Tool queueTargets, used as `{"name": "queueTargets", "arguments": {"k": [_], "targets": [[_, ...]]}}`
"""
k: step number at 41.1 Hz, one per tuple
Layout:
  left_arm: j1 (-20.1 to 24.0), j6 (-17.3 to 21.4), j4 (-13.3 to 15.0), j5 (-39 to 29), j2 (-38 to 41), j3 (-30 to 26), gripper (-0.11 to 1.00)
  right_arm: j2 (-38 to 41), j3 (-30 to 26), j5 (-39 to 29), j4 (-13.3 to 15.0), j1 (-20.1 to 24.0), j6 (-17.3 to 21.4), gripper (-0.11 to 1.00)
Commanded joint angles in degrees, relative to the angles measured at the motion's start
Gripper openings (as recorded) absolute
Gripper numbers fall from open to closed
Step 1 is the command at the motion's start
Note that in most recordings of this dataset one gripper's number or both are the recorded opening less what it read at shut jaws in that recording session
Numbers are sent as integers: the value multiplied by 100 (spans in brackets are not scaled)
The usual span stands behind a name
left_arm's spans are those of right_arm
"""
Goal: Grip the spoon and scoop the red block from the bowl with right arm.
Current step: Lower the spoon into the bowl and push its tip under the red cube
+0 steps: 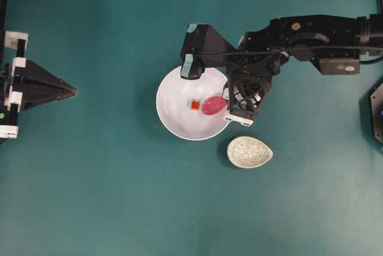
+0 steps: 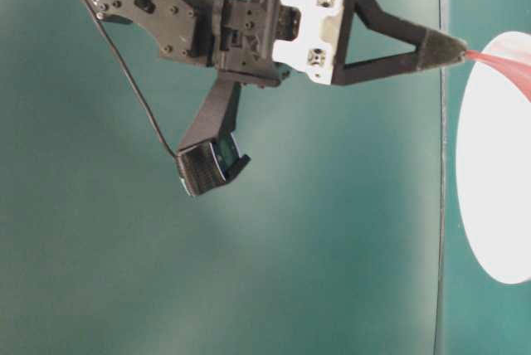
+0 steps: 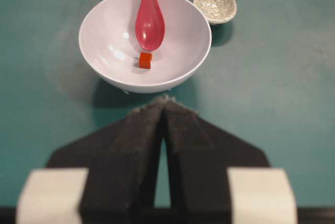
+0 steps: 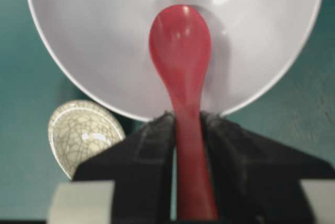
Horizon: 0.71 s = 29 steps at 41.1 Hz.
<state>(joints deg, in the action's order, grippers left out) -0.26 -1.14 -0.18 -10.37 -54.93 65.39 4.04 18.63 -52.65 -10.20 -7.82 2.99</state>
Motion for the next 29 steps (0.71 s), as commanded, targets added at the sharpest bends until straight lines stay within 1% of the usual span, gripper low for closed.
{"name": "queueTargets", "arguments": {"k": [1,9,16,23,29], "targets": [[-9,9,-9,62,35,-141,0,-18,-185,70,18,9,-9,25],[-18,0,-9,62,35,-141,0,141,-308,158,88,18,0,25],[-18,0,-9,70,35,-141,0,299,-545,325,167,18,35,25],[-9,0,-9,97,35,-141,0,413,-756,422,167,26,26,25],[-9,0,-18,105,35,-141,0,439,-817,475,167,53,35,25]]}}
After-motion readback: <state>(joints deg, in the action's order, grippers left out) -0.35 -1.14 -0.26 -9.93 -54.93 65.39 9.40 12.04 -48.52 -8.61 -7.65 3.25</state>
